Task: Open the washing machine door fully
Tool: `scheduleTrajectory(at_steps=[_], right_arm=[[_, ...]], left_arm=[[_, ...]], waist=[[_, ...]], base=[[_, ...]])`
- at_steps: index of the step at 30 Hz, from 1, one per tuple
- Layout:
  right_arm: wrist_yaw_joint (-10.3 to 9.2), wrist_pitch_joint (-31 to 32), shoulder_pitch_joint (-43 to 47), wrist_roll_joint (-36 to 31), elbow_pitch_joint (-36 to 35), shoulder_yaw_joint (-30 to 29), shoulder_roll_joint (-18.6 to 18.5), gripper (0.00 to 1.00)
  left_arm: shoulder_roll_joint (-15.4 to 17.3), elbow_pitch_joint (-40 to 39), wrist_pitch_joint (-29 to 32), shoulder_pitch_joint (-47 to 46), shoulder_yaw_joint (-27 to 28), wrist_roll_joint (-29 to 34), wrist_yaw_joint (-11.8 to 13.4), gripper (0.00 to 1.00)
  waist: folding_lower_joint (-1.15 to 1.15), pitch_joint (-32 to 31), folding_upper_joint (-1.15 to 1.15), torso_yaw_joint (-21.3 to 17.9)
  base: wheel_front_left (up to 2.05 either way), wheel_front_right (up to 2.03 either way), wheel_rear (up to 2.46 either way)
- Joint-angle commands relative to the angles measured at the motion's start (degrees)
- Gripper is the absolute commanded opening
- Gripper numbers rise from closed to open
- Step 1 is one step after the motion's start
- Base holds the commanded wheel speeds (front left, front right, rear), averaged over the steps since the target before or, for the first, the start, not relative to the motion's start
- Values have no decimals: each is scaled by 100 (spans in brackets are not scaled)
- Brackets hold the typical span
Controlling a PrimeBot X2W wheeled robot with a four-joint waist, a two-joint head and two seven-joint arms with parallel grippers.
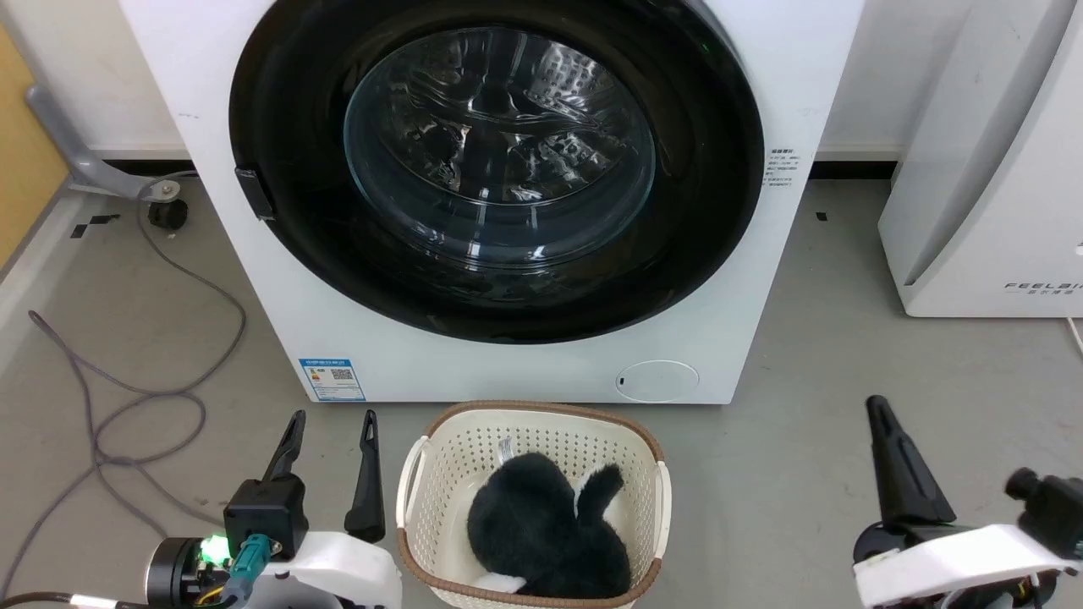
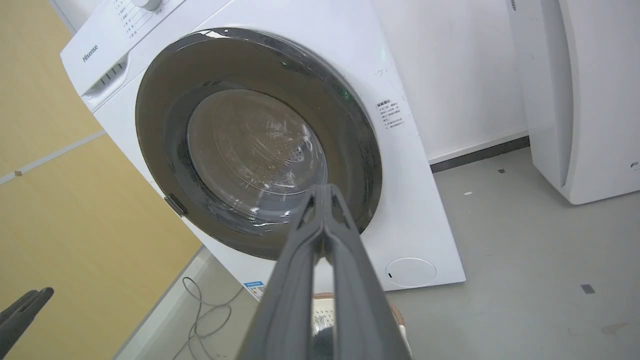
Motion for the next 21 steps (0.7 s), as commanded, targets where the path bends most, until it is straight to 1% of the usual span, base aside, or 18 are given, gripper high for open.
scheduleTrajectory(at_steps=[1, 7, 13, 21], right_arm=[[-2, -51, -16, 368, -23, 1, 2, 0], [-2, -112, -32, 1636, 58, 13, 2, 0], [-2, 128, -112, 2888, 294, -147, 2, 0], [-2, 510, -395, 3979, 750, -438, 3, 0]], left_arm=[[3, 14, -59, -49, -7, -33, 36, 100], [3, 26, -131, -63, -36, -66, 71, 100], [3, 39, -203, -88, -48, -103, 80, 100], [4, 30, -299, -138, -83, -133, 109, 100]], waist=[[0, 0, 0, 3], [0, 8, 0, 15], [0, 30, 0, 32], [0, 128, 0, 95]], base=[[0, 0, 0], [0, 0, 0], [0, 0, 0], [0, 0, 0]])
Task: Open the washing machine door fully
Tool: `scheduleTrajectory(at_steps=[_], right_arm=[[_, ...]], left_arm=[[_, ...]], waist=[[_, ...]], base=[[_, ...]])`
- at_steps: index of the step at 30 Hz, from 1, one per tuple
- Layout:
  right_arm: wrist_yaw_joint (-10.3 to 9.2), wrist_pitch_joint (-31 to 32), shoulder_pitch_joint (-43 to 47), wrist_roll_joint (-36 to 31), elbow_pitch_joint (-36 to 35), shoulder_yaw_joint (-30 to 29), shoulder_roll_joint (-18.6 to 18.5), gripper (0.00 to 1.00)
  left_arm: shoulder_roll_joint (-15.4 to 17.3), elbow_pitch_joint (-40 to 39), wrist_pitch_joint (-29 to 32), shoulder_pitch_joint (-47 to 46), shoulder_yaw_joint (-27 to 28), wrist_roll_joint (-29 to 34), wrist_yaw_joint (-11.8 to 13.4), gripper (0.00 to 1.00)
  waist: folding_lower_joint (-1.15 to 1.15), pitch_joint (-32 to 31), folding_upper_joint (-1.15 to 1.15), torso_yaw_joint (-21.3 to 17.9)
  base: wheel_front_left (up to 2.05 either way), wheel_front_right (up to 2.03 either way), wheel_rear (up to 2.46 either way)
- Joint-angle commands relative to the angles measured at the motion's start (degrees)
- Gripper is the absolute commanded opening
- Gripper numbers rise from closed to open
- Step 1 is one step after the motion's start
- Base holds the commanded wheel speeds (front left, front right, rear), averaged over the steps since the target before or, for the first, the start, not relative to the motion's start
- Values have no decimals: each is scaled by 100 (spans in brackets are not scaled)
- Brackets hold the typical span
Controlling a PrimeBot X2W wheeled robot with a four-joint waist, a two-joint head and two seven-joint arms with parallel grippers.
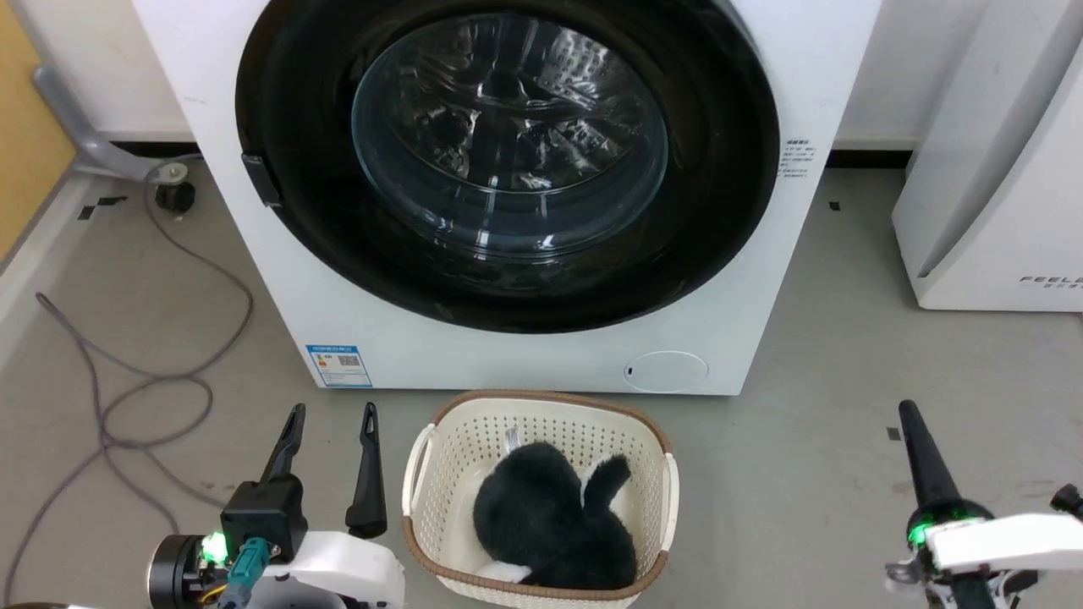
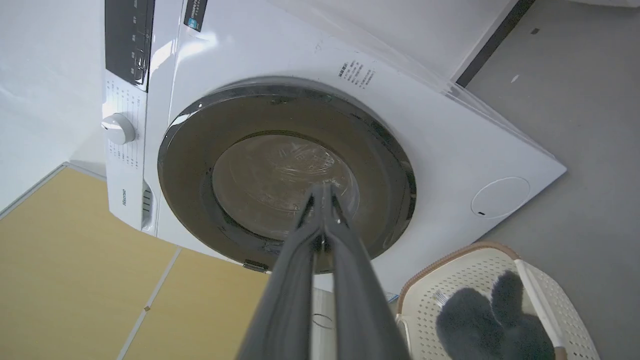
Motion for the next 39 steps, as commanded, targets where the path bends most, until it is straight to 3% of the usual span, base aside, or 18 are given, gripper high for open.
scheduleTrajectory(at_steps=[1, 18, 39], right_arm=[[-1, 73, -152, 346, 100, -79, 2, 0], [-2, 368, -1283, 1126, 770, -663, -43, 0], [-2, 621, -3797, 2210, 2291, -1036, -823, 0]], left_arm=[[4, 2, -64, -114, -28, -39, 44, 100], [4, -12, -267, -397, -119, -126, 118, 100], [4, -151, -519, -979, -186, -234, 207, 100]], waist=[[0, 37, 0, 23], [0, 461, 0, 221], [0, 1440, 0, 486]], base=[[0, 0, 0], [0, 0, 0], [0, 0, 0]])
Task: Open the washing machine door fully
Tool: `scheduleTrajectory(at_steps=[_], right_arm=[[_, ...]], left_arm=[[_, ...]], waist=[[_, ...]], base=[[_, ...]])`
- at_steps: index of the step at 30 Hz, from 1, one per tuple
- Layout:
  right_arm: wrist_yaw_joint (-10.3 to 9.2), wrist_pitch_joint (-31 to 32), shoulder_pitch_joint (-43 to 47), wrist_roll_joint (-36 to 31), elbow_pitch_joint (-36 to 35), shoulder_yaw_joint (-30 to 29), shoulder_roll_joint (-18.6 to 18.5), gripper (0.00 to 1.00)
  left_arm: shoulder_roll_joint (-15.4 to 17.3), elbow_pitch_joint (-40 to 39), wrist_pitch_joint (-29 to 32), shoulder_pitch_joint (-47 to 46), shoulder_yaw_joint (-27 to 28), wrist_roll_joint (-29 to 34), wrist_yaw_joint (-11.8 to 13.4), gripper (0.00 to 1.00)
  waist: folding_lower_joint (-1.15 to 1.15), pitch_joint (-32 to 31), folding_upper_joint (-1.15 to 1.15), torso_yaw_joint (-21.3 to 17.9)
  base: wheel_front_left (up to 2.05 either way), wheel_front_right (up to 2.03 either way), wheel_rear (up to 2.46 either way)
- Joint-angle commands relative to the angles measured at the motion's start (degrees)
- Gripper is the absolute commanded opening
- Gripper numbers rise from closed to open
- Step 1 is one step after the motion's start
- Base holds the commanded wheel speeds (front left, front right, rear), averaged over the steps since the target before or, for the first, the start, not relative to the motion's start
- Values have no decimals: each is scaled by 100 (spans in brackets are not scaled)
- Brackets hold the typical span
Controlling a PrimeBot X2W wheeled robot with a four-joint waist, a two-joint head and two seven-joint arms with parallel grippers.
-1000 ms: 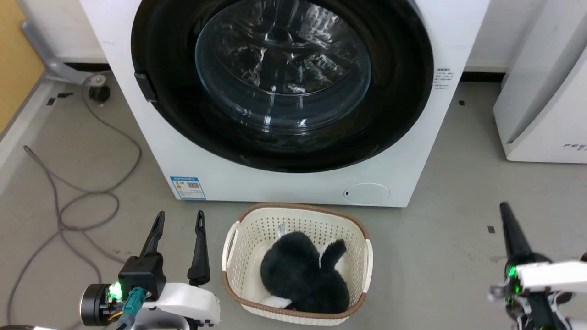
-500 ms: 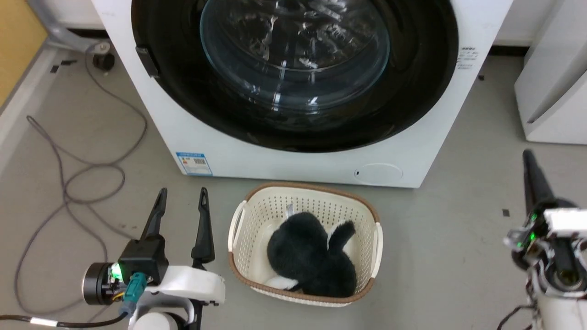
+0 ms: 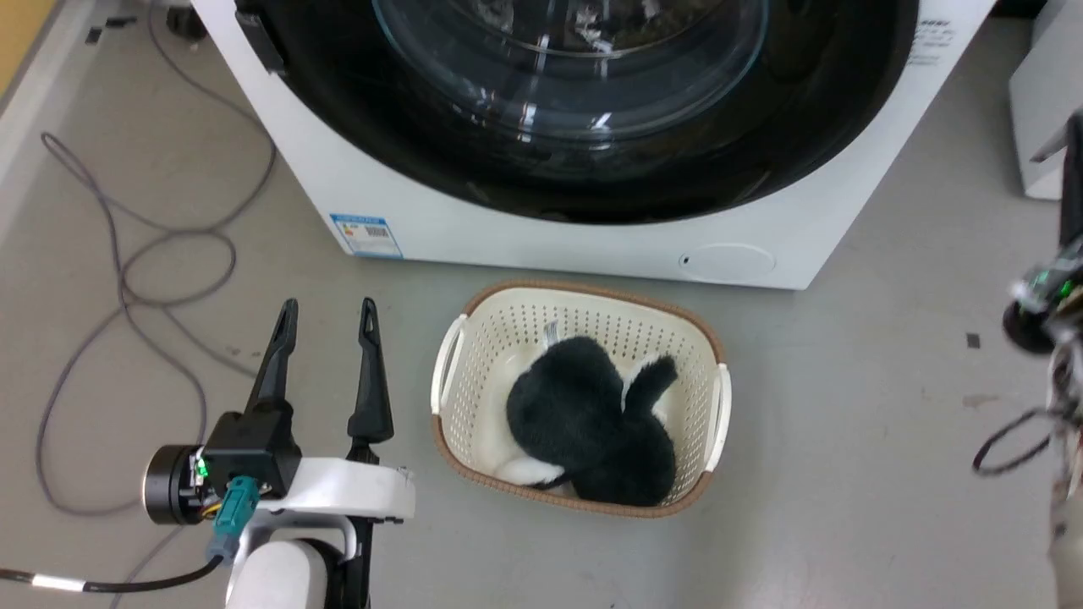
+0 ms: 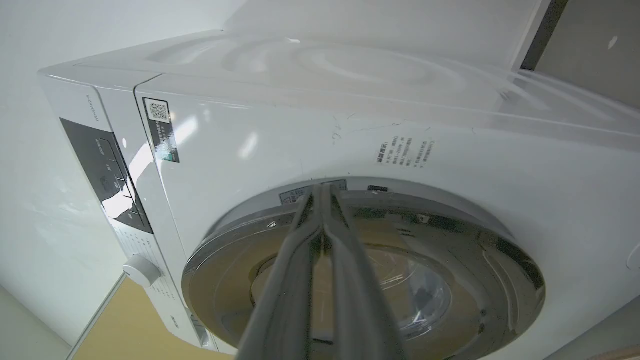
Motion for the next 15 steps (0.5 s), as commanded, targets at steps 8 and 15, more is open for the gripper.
scheduleTrajectory(at_steps=[8, 15], right_arm=[[-1, 249, -1216, 409, 703, 192, -372, 0], [-1, 580, -2039, 462, 1362, 642, -588, 0]], left_arm=[[7, -15, -153, -251, -81, -108, 83, 100], [7, -13, -237, -367, -178, -181, 137, 100]], waist=[[-1, 314, 0, 141], [-1, 505, 0, 247]], base=[[0, 0, 0], [0, 0, 0]])
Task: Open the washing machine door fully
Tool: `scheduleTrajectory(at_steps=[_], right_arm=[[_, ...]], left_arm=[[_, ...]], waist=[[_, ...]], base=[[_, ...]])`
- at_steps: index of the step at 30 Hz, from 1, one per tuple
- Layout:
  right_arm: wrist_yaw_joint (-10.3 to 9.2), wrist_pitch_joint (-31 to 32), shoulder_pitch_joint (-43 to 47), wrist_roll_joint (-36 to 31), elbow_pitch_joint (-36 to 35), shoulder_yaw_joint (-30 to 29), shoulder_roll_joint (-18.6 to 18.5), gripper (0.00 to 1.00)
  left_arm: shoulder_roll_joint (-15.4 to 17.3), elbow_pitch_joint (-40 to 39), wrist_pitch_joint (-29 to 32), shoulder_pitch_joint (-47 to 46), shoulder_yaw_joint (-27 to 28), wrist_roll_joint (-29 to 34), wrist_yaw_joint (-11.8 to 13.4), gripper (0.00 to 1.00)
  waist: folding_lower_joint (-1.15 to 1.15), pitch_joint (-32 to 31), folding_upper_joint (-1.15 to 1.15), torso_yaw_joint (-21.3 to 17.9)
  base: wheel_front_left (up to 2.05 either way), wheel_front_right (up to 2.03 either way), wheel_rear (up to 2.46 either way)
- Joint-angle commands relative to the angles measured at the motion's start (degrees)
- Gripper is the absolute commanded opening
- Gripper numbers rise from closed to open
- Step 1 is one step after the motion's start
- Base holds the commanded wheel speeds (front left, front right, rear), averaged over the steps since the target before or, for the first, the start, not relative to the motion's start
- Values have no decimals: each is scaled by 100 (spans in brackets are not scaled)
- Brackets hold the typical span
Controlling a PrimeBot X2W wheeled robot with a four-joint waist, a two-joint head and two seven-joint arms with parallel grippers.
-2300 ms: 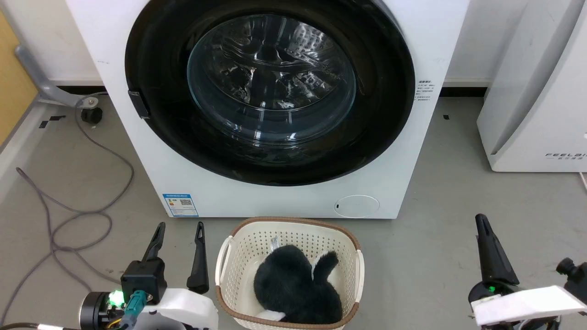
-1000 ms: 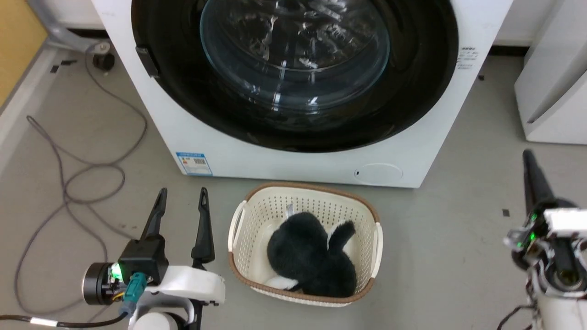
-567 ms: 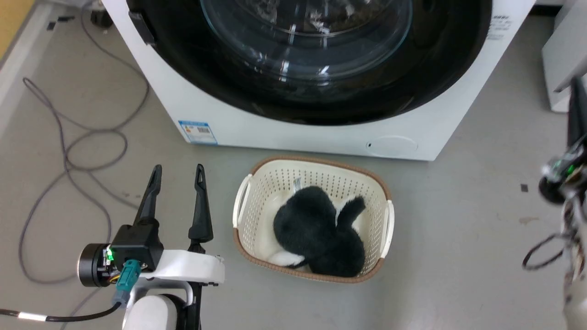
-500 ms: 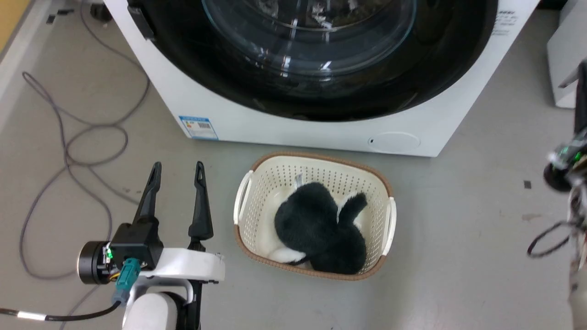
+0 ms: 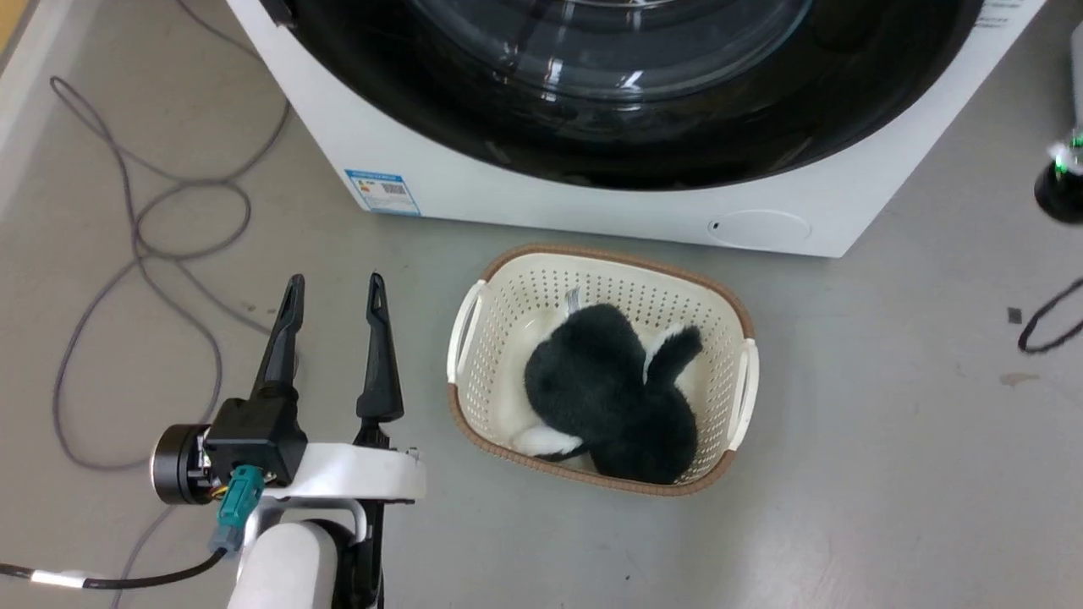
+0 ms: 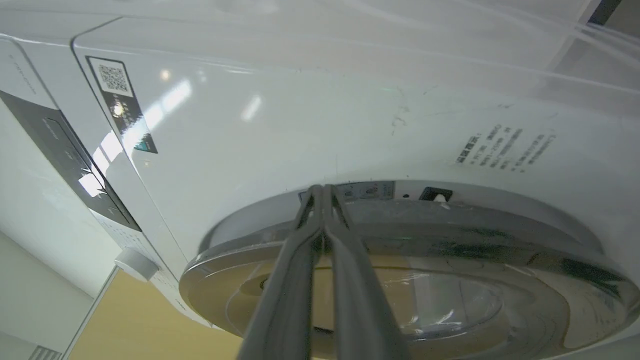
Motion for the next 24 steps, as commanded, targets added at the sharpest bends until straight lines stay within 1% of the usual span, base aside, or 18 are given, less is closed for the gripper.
scheduleTrajectory(at_steps=[1, 5, 9, 12, 16, 19, 24], right_arm=[[6, 135, -362, 137, 261, 159, -107, 0], [6, 187, -789, 106, 713, 415, -215, 0], [6, 205, -1025, -9, 970, 529, -203, 0], [6, 307, -1098, -94, 1046, 646, -195, 0], [6, 736, -1060, -150, 1044, 852, -184, 0], [6, 851, -960, -191, 1039, 914, -233, 0], [6, 1109, -827, -198, 963, 1030, -190, 0]], left_arm=[[7, -10, -73, -166, -27, -45, 43, 100], [7, -17, -119, -212, -75, -85, 83, 100], [7, -5, -119, -232, -91, -110, 81, 100], [7, 0, -119, -253, -104, -121, 77, 100], [7, 23, -119, -275, -97, -132, 86, 100], [7, 40, -119, -267, -79, -133, 96, 100], [7, 35, -119, -212, -34, -102, 104, 100]], waist=[[-1, 85, 0, 54], [-1, 196, 0, 106], [-1, 262, 0, 132], [-1, 295, 0, 156], [-1, 293, 0, 191], [-1, 247, 0, 198], [-1, 177, 0, 137]], base=[[0, 0, 0], [0, 0, 0], [0, 0, 0], [0, 0, 0], [0, 0, 0], [0, 0, 0], [0, 0, 0]])
